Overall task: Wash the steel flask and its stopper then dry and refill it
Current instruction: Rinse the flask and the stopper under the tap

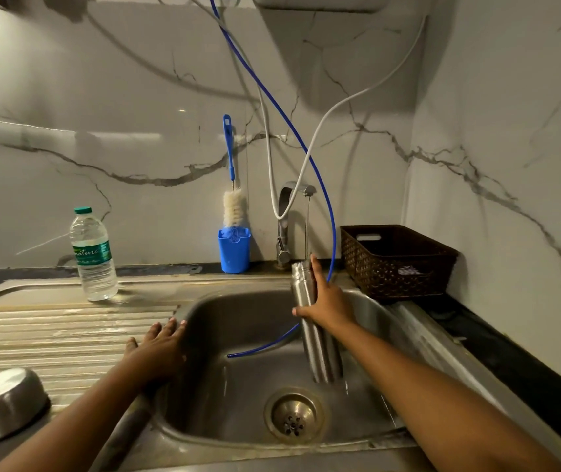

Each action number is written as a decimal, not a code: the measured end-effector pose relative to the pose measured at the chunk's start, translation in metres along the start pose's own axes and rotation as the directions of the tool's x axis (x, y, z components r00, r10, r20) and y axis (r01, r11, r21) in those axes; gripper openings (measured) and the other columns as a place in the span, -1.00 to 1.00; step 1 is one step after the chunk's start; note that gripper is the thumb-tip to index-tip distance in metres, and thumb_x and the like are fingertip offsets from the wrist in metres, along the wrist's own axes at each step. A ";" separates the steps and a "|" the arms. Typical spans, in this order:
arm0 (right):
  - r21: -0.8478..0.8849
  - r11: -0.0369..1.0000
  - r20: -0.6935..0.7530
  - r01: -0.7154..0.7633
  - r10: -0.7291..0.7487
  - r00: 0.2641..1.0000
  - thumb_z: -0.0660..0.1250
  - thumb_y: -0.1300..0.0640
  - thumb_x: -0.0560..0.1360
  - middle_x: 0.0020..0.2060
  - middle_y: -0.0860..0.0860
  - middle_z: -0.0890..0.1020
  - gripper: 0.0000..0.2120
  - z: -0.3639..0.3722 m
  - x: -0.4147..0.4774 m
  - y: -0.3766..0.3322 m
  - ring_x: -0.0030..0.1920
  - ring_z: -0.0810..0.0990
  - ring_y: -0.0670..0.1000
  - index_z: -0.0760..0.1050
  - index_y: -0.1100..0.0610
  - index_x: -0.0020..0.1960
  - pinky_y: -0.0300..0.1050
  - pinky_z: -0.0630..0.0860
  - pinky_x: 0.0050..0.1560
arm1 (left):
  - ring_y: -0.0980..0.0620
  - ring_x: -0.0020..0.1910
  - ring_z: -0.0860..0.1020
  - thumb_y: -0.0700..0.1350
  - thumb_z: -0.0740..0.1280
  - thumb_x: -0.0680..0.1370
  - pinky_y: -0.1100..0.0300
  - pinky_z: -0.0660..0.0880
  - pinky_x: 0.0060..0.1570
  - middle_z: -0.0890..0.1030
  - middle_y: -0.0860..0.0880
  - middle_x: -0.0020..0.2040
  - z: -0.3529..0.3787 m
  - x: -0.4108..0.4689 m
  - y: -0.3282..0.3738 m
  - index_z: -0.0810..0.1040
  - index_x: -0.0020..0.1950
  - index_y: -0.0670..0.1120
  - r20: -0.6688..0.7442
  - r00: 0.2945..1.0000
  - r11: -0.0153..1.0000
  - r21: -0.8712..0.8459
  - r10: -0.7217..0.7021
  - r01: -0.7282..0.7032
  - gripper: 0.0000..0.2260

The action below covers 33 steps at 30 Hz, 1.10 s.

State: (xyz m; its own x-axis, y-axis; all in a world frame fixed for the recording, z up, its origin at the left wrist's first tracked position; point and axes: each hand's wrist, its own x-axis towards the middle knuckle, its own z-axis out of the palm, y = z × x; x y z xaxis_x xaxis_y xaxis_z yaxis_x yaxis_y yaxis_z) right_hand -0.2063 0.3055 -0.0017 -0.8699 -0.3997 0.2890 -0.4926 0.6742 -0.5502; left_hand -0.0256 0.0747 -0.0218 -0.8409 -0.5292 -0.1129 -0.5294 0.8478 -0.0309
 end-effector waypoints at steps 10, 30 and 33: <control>0.029 0.999 -0.077 0.015 -0.013 0.997 0.52 -0.02 0.34 0.29 0.18 0.41 0.12 -0.010 0.004 0.001 0.21 0.49 0.14 -0.33 -0.20 0.48 0.00 0.44 0.16 | -0.12 0.54 -0.19 0.07 0.13 0.63 -0.22 -0.07 0.45 -0.20 -0.03 0.57 0.001 0.001 -0.002 -0.21 0.56 0.03 -0.005 1.000 1.000 0.001 0.017 -0.017 -0.36; -0.709 0.328 0.385 0.624 -0.562 0.732 0.23 0.19 0.56 0.34 0.19 0.32 -0.26 -0.010 -0.035 -0.051 0.32 0.30 0.22 -0.14 -0.22 0.50 0.15 0.26 0.26 | -0.01 0.43 0.30 0.01 0.32 0.55 0.06 0.20 0.42 0.32 -0.06 0.47 -0.013 -0.012 0.035 0.17 0.52 0.01 -0.133 0.980 0.929 -0.320 0.150 -0.186 -0.42; -0.756 0.206 0.388 0.621 -0.623 0.680 0.27 0.22 0.53 0.38 0.17 0.30 -0.23 -0.015 -0.031 -0.053 0.36 0.28 0.21 -0.12 -0.15 0.52 0.19 0.23 0.31 | 0.07 0.25 0.44 -0.06 0.35 0.54 0.18 0.31 0.27 0.47 -0.01 0.33 -0.020 -0.026 0.043 0.23 0.50 0.00 -0.065 0.975 0.758 -0.618 0.215 -0.208 -0.45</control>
State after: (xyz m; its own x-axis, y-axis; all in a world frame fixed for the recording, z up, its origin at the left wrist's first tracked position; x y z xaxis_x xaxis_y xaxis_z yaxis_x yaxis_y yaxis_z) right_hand -0.1539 0.2911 0.0300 -0.2747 -0.9324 0.2348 -0.6604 0.3604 0.6587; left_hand -0.0292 0.1243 -0.0006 -0.9405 -0.3359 -0.0518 -0.2954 0.7322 0.6137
